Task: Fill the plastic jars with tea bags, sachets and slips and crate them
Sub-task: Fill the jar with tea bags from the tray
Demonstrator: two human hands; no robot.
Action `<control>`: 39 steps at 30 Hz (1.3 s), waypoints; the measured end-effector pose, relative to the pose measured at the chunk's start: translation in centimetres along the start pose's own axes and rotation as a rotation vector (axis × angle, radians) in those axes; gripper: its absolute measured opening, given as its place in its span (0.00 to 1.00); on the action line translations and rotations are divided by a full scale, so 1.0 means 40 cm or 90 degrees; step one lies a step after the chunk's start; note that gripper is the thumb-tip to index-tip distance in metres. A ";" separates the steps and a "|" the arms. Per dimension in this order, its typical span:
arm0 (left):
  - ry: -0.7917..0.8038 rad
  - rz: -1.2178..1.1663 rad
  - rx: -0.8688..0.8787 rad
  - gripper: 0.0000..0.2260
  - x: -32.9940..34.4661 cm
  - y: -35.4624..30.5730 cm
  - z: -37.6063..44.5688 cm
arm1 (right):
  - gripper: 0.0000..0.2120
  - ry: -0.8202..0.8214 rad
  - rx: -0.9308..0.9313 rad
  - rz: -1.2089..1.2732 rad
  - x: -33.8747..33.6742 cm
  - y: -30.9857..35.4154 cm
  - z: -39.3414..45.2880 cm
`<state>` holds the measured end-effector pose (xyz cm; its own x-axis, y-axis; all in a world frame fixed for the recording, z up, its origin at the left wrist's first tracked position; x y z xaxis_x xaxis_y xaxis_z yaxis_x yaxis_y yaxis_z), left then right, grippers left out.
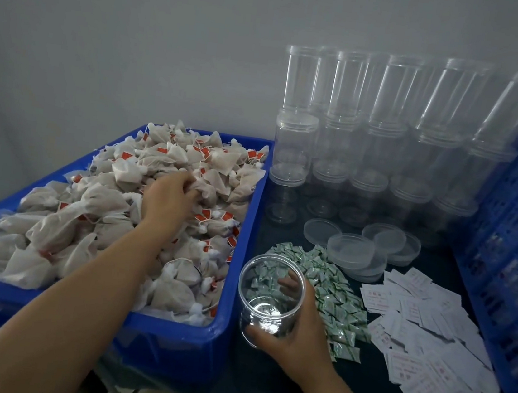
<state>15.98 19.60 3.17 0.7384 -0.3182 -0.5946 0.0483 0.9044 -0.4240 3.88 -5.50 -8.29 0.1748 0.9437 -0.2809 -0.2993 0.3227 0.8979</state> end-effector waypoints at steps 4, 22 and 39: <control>0.045 -0.143 0.014 0.05 -0.049 -0.061 0.013 | 0.43 -0.002 0.004 0.000 0.002 -0.003 0.001; 0.551 -0.166 0.390 0.08 -0.191 -0.313 -0.167 | 0.47 -0.014 0.005 0.052 0.004 -0.011 -0.001; 0.724 0.124 0.561 0.07 -0.066 -0.392 -0.257 | 0.45 -0.025 -0.006 0.047 0.007 -0.020 0.002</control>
<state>6.34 3.34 4.36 -0.1205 0.1571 -0.9802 0.7109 0.7029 0.0253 4.24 -5.49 -9.05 0.1891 0.9613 -0.2003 -0.3213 0.2533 0.9125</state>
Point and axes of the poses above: each hand's wrist, its own z-axis towards the middle knuckle, its own x-axis out of the palm, y = z × x, the point moved 3 cm from there along z, towards the middle knuckle, and after that the axes turned 11 degrees about -y, right-handed, at the moved point
